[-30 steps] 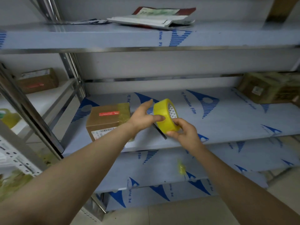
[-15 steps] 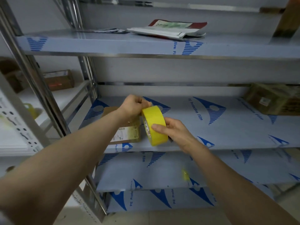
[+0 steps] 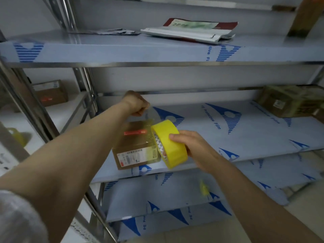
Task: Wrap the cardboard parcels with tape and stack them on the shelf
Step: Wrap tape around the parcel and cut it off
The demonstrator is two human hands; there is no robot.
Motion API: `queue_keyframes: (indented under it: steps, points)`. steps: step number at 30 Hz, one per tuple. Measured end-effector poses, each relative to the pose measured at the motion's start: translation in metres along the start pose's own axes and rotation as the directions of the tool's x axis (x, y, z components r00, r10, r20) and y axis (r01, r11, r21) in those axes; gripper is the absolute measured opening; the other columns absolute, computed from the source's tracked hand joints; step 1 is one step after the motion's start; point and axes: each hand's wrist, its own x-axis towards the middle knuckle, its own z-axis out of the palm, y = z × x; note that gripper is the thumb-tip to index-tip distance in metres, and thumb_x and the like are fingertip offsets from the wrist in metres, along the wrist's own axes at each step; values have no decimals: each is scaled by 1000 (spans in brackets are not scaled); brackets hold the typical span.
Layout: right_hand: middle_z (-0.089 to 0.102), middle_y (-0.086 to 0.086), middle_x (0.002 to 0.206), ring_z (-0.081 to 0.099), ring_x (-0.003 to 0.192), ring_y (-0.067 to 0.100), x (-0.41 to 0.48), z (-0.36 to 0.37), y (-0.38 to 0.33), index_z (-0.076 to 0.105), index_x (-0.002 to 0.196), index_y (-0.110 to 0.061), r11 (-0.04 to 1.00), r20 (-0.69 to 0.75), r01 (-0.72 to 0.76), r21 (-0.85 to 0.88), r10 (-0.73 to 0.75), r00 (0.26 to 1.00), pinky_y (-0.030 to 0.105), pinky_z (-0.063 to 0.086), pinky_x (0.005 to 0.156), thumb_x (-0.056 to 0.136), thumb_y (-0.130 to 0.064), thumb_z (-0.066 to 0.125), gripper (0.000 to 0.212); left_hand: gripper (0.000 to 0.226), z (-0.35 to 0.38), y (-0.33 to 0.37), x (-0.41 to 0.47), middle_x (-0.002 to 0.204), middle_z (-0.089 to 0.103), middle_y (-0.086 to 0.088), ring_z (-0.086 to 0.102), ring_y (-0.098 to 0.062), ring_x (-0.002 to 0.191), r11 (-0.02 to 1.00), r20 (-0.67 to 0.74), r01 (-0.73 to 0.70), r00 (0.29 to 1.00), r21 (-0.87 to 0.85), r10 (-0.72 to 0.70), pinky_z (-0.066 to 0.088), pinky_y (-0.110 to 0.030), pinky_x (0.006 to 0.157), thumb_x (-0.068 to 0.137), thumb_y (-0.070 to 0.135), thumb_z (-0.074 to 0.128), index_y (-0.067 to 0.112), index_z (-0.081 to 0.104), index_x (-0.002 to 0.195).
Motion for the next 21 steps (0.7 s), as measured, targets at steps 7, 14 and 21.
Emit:
queue_keyframes:
  steps: [7,14,21]
  points:
    - [70,13,84,67,70,8,13,23,0,67,97,-1,990,-416,-24,-141,-37,908,20,53,65,82,-54,60,55,5,6,-14,33,81,63,-15,58,-24,69,968,58,-73,996,239,61,54,-34,75,80,8,65,4,62,80]
    - [66,27,92,65,78,32,22,41,0,60,76,-1,941,-591,-208,-266,11,806,51,50,86,80,-65,56,64,10,13,-29,55,88,63,-16,59,-24,78,981,149,-92,987,170,66,54,-37,82,81,6,64,-1,66,88]
    - [51,11,68,51,62,20,32,49,0,55,67,-2,886,-623,-298,-355,13,782,37,49,70,81,-67,52,66,6,19,-37,65,84,60,-17,58,-24,79,972,228,-115,971,203,67,53,-40,86,84,6,64,3,63,89]
